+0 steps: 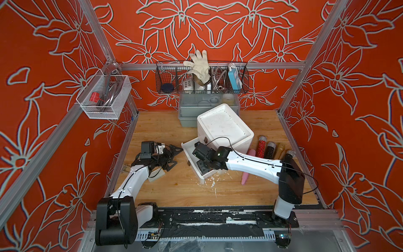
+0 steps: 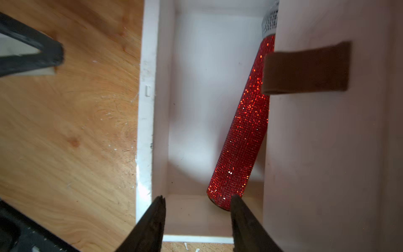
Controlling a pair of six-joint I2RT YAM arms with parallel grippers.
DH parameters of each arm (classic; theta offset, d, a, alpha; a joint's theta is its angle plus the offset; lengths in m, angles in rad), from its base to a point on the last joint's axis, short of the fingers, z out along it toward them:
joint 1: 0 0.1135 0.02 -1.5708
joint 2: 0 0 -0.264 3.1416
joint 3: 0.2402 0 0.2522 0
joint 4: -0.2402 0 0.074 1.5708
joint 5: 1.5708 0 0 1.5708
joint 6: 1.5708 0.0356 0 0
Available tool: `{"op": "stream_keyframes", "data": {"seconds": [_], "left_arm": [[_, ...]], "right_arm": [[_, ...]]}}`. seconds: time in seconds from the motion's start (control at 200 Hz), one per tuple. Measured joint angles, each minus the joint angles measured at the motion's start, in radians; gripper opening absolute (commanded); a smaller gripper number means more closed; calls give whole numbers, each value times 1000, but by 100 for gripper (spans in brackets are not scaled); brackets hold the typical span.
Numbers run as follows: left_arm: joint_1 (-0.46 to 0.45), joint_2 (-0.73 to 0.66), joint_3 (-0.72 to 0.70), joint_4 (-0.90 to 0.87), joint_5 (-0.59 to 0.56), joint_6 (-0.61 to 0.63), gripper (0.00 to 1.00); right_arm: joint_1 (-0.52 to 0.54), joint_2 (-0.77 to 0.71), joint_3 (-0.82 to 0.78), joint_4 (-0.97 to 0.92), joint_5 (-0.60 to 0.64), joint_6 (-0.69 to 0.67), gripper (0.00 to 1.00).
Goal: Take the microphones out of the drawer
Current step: Pick up the microphone from the drawer.
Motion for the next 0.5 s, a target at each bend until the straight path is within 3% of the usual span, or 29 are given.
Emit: {"op": "stream_keyframes", "data": {"seconds": [0.5], "left_arm": [[-2, 0, -8, 35, 14, -30, 100]], "right_arm": [[-11, 134, 61, -88, 151, 53, 61]]}}
